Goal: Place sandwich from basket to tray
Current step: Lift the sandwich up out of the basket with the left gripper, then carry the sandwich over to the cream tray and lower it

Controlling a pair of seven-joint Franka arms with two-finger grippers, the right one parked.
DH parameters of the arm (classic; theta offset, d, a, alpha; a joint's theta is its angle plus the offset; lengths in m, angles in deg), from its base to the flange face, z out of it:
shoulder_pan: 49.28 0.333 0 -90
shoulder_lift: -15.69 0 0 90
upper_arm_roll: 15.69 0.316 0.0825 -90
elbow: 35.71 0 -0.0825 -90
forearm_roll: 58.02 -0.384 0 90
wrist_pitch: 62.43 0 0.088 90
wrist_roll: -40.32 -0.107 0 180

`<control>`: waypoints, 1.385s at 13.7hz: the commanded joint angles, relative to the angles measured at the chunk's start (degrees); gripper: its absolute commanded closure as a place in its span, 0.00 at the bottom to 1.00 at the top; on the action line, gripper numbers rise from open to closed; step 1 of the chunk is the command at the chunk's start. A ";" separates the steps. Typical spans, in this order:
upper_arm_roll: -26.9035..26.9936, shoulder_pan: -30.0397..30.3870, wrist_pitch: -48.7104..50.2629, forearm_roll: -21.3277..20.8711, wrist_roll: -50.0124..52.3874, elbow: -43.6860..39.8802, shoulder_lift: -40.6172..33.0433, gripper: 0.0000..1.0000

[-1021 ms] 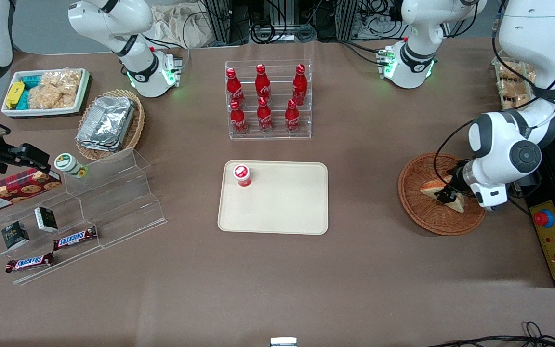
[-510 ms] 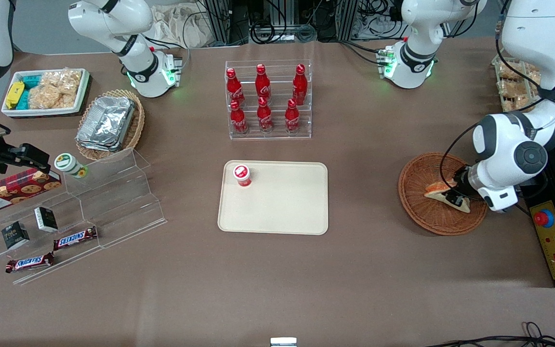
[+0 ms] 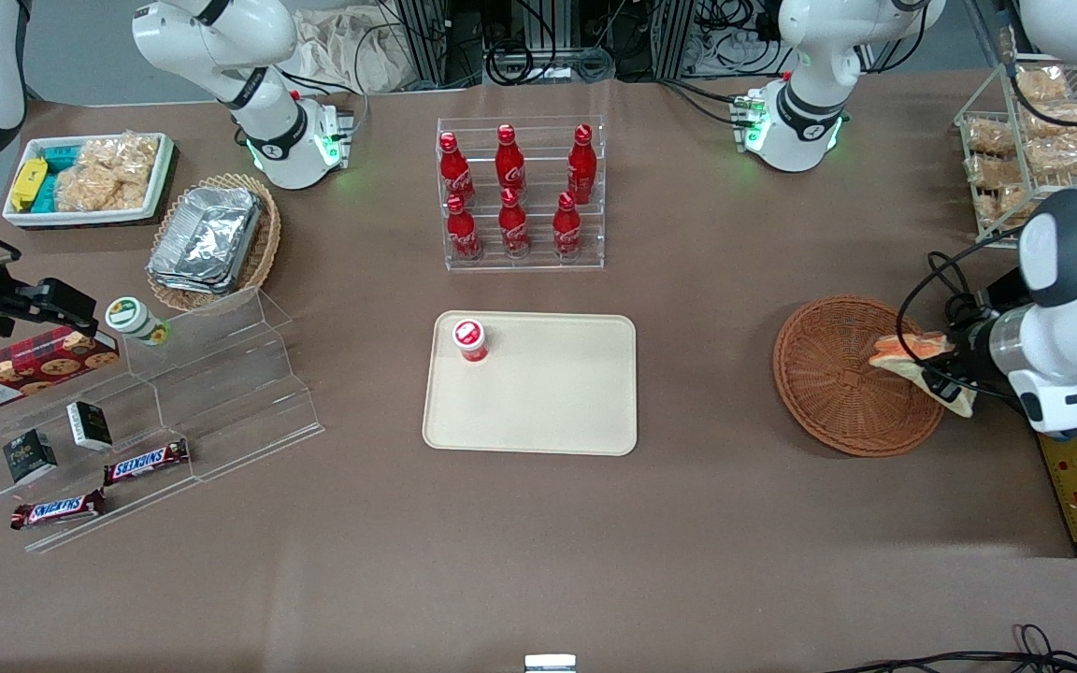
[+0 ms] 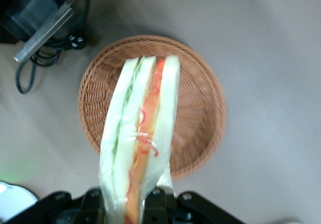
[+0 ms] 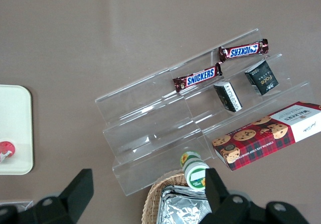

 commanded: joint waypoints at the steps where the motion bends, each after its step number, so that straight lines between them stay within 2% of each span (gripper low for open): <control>1: -5.92 -0.57 6.37 -0.07 -14.27 -8.73 2.24 1.00; 3: -13.47 -0.65 5.24 -0.06 -20.46 -9.87 4.86 1.00; 5: -20.25 -0.74 2.88 -0.50 -20.39 -11.90 10.38 1.00; 7: -24.22 -1.52 -3.43 -0.59 -18.91 -11.38 15.40 1.00; 9: -23.88 -6.35 -4.96 -1.72 -15.39 -11.38 19.71 1.00; 12: -23.79 -11.71 -11.35 -7.52 -11.01 -11.03 24.20 1.00; 17: -23.70 -14.97 -15.33 -8.50 -7.48 -10.94 29.57 1.00; 19: -22.92 -16.82 -15.33 -11.20 -6.68 -11.03 31.41 1.00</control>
